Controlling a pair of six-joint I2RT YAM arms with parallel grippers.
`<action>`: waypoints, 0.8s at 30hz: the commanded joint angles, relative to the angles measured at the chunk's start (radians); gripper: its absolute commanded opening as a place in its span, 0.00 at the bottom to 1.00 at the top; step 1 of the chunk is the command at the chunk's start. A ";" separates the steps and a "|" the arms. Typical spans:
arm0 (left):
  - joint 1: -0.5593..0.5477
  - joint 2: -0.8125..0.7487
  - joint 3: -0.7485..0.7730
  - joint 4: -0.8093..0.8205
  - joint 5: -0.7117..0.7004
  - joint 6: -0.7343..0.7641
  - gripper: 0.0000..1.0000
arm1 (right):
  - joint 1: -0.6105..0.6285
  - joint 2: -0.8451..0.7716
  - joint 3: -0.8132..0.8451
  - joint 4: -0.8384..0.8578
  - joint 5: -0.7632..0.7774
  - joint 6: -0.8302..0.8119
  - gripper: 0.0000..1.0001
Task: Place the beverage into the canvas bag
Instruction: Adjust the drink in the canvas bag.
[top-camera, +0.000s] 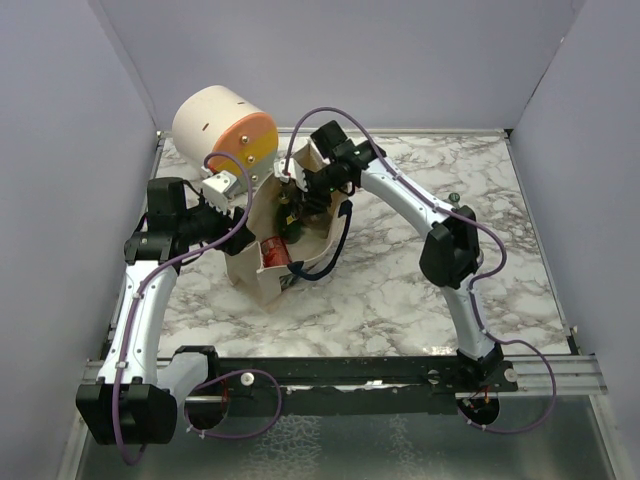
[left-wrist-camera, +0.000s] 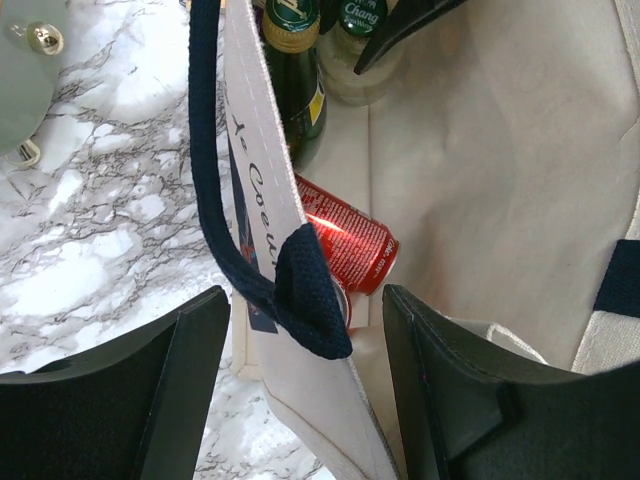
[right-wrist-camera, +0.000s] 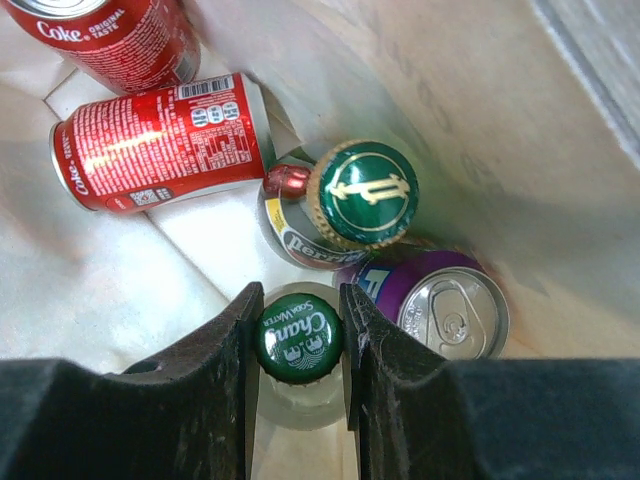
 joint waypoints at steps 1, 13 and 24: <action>0.004 0.012 -0.017 -0.049 0.017 0.033 0.65 | -0.031 -0.078 0.013 0.102 0.011 0.050 0.01; 0.005 0.024 -0.002 -0.050 0.024 0.042 0.64 | -0.065 -0.165 -0.117 0.157 0.142 0.109 0.09; 0.004 0.037 0.001 -0.048 0.028 0.047 0.64 | -0.106 -0.164 -0.103 0.143 0.170 0.172 0.02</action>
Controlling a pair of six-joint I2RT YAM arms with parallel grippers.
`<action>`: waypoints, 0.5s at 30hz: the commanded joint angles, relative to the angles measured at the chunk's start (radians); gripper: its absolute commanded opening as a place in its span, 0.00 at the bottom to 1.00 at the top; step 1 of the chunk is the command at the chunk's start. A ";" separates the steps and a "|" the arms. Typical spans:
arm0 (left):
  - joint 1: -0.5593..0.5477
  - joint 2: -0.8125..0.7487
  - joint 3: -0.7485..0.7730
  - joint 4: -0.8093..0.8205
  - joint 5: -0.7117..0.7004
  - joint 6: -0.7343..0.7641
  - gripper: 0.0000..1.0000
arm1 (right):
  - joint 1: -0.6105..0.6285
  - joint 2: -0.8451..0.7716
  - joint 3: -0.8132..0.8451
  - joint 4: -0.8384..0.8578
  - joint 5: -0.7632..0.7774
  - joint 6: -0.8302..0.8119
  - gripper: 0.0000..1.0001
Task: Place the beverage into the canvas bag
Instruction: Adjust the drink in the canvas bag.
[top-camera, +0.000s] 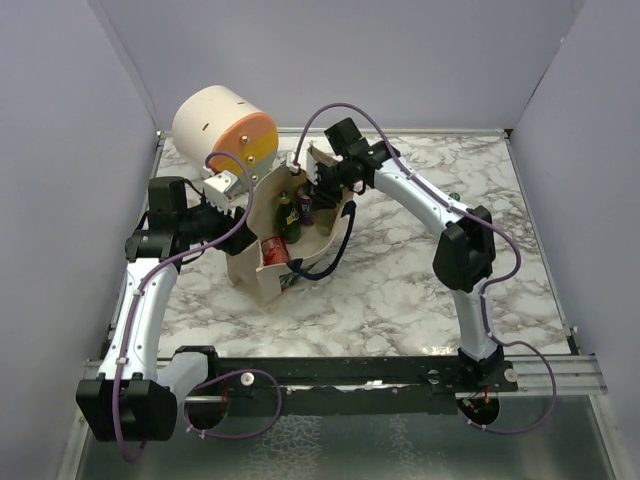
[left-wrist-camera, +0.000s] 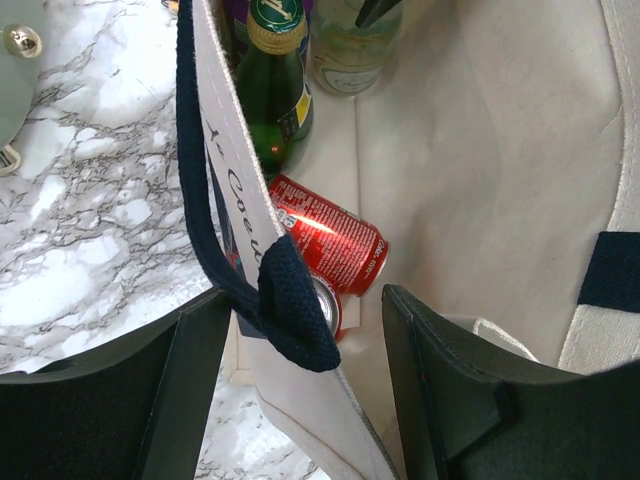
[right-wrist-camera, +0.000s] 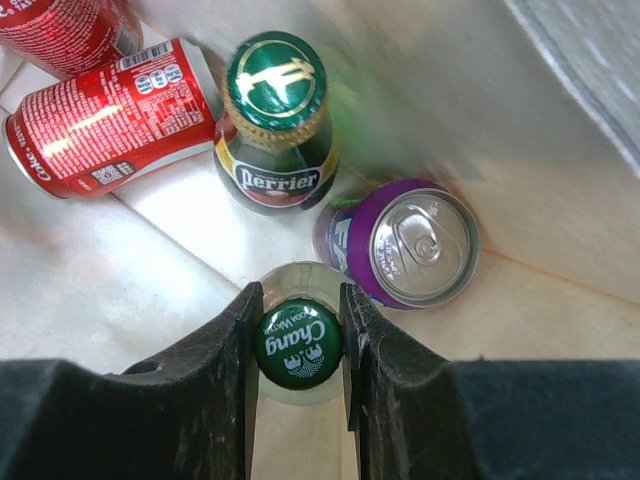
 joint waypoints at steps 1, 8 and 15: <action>0.004 0.022 0.000 -0.046 -0.002 0.044 0.64 | -0.072 -0.056 0.058 0.028 0.051 0.074 0.01; 0.004 0.034 0.002 -0.039 0.006 0.044 0.64 | -0.112 -0.089 0.023 0.069 -0.094 0.229 0.01; 0.004 0.039 0.004 -0.039 0.007 0.043 0.64 | -0.112 -0.096 -0.021 0.089 -0.136 0.242 0.01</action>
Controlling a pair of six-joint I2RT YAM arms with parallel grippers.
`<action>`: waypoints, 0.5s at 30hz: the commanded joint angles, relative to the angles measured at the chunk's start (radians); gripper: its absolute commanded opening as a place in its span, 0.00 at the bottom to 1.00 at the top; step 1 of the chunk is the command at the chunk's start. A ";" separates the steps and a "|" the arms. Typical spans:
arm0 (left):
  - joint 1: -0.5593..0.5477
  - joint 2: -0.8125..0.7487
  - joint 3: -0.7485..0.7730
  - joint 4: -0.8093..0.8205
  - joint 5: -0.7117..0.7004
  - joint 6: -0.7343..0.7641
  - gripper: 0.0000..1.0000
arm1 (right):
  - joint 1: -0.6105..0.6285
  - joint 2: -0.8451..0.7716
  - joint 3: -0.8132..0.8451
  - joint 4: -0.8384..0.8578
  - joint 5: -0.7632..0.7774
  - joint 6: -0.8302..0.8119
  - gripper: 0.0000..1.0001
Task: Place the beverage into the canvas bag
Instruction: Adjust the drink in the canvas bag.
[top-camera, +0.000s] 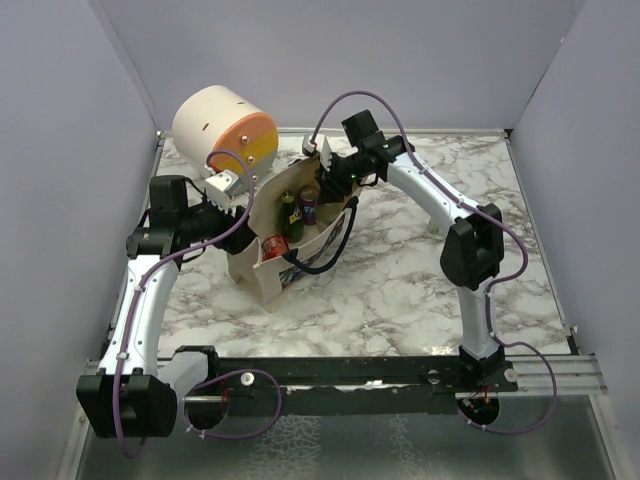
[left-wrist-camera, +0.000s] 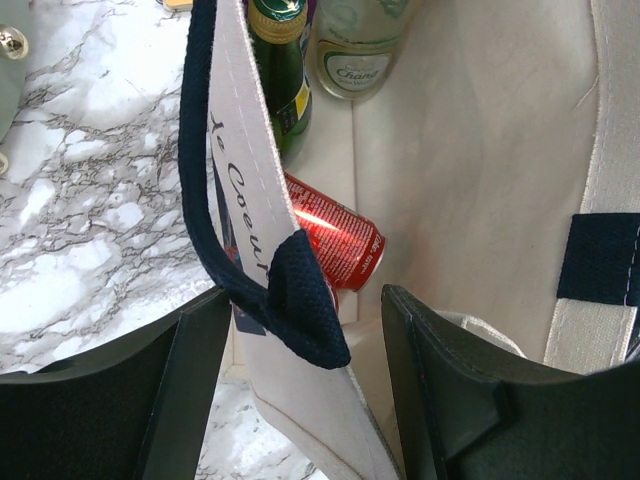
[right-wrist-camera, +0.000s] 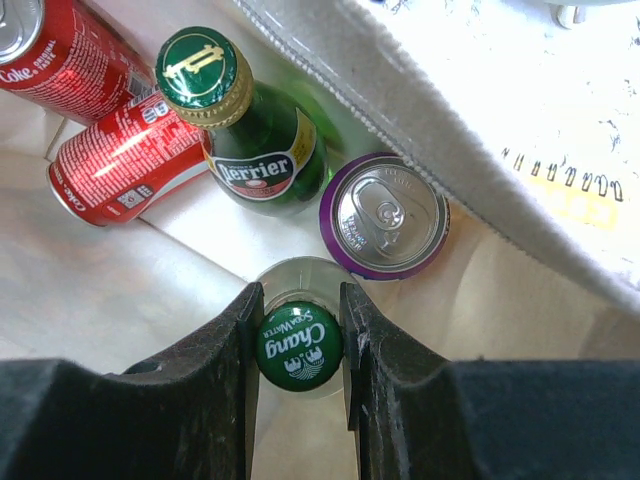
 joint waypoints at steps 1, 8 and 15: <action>0.004 0.018 -0.002 -0.039 -0.004 0.041 0.64 | -0.029 -0.078 -0.011 0.049 -0.022 0.019 0.01; 0.004 0.026 0.013 -0.034 0.000 0.042 0.64 | -0.029 -0.128 -0.177 0.113 0.089 -0.091 0.18; 0.004 0.053 0.079 -0.041 0.006 0.051 0.64 | -0.028 -0.112 -0.178 0.096 0.121 -0.120 0.39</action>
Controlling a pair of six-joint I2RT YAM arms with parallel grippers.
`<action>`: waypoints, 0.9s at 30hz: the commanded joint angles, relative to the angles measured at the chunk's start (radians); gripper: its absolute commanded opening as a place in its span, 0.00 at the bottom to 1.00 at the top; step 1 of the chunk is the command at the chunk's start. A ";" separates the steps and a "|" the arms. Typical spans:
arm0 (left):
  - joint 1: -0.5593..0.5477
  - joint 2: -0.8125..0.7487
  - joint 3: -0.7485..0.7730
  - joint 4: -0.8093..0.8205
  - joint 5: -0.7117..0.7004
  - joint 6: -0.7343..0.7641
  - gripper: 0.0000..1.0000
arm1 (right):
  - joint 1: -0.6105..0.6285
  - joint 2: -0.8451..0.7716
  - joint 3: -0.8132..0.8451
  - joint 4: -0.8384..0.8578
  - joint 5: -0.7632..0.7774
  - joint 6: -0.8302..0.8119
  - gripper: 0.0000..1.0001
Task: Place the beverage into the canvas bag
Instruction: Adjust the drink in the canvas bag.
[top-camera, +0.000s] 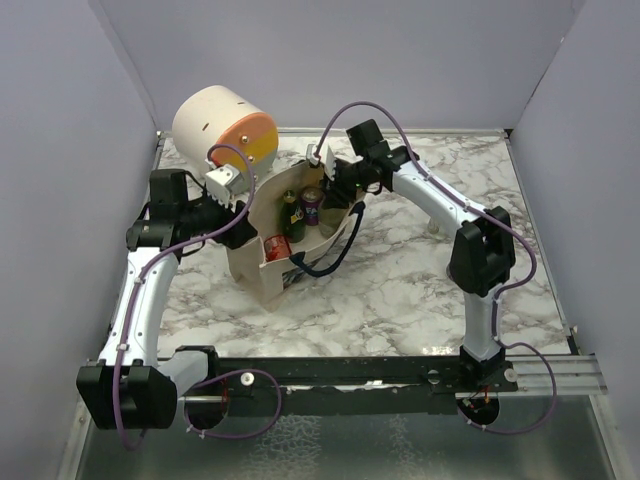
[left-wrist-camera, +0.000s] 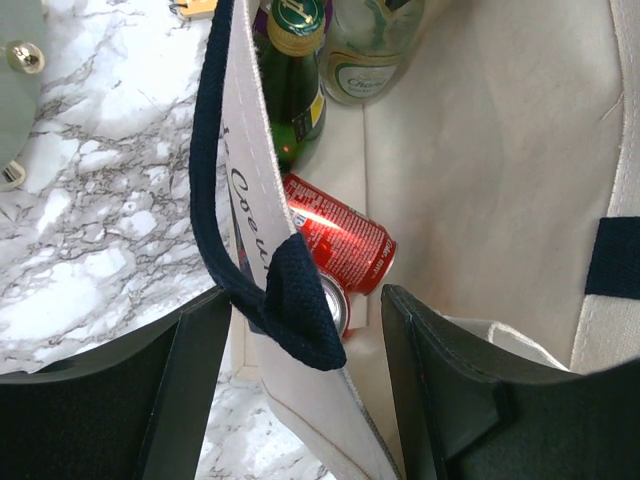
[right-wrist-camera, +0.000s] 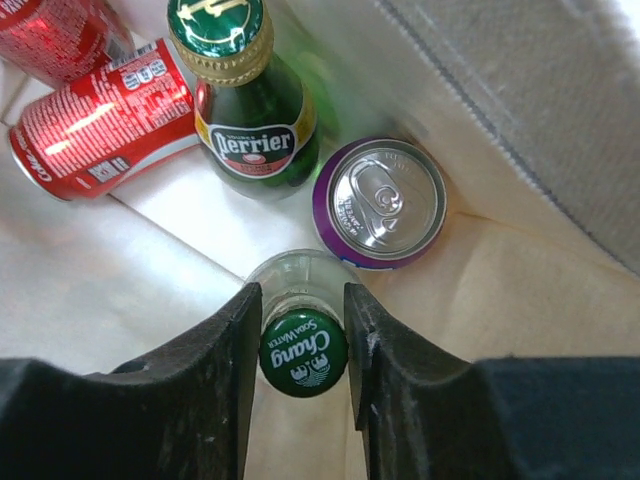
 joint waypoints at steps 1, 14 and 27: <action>0.004 0.024 0.056 -0.038 0.001 0.039 0.64 | -0.028 -0.018 0.024 -0.029 0.085 -0.038 0.42; 0.004 0.066 0.183 -0.041 0.024 0.029 0.64 | -0.024 -0.003 0.131 -0.087 0.008 -0.047 0.79; 0.018 0.078 0.253 0.024 0.028 -0.119 0.65 | 0.088 -0.026 0.221 -0.125 -0.159 -0.240 0.84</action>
